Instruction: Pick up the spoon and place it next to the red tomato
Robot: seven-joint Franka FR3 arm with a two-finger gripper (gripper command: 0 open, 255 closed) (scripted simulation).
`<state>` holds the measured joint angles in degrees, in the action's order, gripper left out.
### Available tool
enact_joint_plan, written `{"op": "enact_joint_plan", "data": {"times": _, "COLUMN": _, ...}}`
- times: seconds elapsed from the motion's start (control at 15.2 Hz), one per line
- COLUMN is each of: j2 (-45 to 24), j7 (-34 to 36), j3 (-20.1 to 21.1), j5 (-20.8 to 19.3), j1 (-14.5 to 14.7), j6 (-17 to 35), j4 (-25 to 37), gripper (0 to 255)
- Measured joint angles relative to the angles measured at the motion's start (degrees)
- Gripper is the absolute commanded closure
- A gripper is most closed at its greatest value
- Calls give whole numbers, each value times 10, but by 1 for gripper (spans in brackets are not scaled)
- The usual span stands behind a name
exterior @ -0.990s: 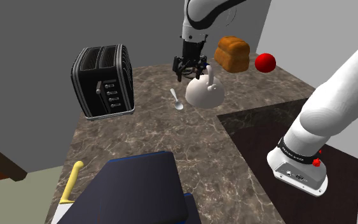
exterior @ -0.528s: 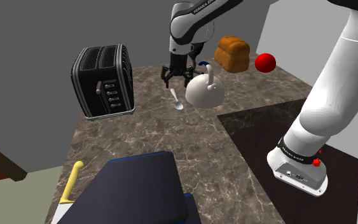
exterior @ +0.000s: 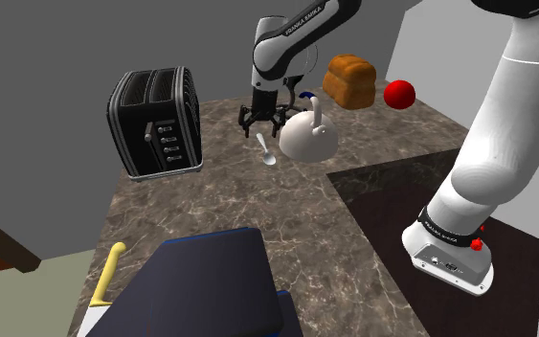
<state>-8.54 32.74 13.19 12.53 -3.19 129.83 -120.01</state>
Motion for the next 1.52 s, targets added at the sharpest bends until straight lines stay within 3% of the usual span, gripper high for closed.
{"op": "enact_joint_plan", "data": {"times": 0.4, "j2": -5, "j7": 0, "j3": 1, "j5": 0, "j1": 0, "j6": 14, "j4": -2, "gripper": 0}}
{"op": "enact_joint_plan", "data": {"times": 0.46, "j2": -4, "j7": 0, "j3": 1, "j5": 0, "j1": 0, "j6": 15, "j4": -3, "gripper": 255}}
{"op": "enact_joint_plan", "data": {"times": 1.12, "j2": -12, "j7": -1, "j3": 2, "j5": 1, "j1": 0, "j6": 1, "j4": -14, "gripper": 255}}
{"op": "enact_joint_plan", "data": {"times": 1.52, "j2": 8, "j7": 4, "j3": 0, "j5": 1, "j1": -2, "j6": -37, "j4": 2, "gripper": 255}}
